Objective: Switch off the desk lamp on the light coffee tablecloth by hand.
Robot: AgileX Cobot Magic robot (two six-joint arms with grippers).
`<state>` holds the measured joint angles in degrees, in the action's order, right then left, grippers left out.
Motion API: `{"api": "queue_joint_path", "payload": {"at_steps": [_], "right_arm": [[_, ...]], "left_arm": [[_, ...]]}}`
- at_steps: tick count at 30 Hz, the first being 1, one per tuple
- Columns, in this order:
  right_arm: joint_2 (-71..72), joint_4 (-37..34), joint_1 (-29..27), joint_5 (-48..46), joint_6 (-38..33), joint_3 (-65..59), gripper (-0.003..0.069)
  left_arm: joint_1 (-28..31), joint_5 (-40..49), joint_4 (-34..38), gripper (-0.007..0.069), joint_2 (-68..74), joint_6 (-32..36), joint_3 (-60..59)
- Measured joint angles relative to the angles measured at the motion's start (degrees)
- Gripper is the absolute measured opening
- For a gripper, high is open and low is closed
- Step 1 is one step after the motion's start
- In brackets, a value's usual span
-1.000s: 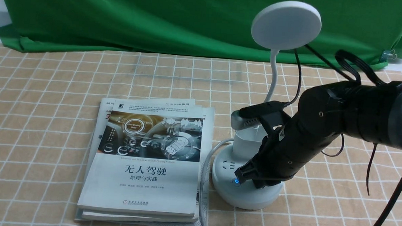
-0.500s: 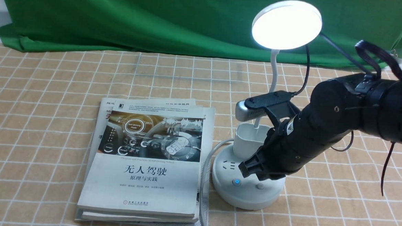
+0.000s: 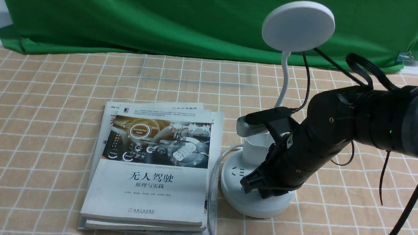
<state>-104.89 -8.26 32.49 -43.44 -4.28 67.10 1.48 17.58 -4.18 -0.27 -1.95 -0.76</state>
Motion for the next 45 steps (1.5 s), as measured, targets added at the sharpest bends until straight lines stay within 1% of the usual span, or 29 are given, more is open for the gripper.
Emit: {"api": "queue_joint_path", "payload": {"at_steps": [13, 25, 34, 37, 41, 42, 45], "right_arm": [[8.8, 1.2, -0.1, -0.3, 0.0, -0.6, 0.0030], [0.1, 1.3, -0.1, -0.5, 0.1, -0.4, 0.0030], [0.6, 1.4, -0.1, -0.5, 0.1, -0.1, 0.0031], [3.1, 1.6, -0.1, -0.6, 0.4, -1.2, 0.0031], [12.8, 1.8, 0.0, -0.2, 1.1, -6.0, 0.0034], [13.3, 1.8, 0.0, -0.2, 1.2, -6.4, 0.0034], [23.0, 1.9, 0.1, 0.0, 1.3, -12.9, 0.0036]], "left_arm": [[0.0, 0.0, 0.0, 0.0004, 0.0, 0.0, 0.0], [0.0, 0.0, 0.0, 0.0004, 0.0, 0.0, 0.0], [0.0, 0.0, 0.0, 0.0004, 0.0, 0.0, 0.0], [0.0, 0.0, 0.0, 0.0004, 0.0, 0.0, 0.0], [0.0, 0.0, 0.0, 0.0004, 0.0, 0.0, 0.0], [0.0, 0.0, 0.0, 0.0004, 0.0, 0.0, 0.0], [0.0, 0.0, 0.0, 0.0004, 0.0, 0.0, 0.0]]}}
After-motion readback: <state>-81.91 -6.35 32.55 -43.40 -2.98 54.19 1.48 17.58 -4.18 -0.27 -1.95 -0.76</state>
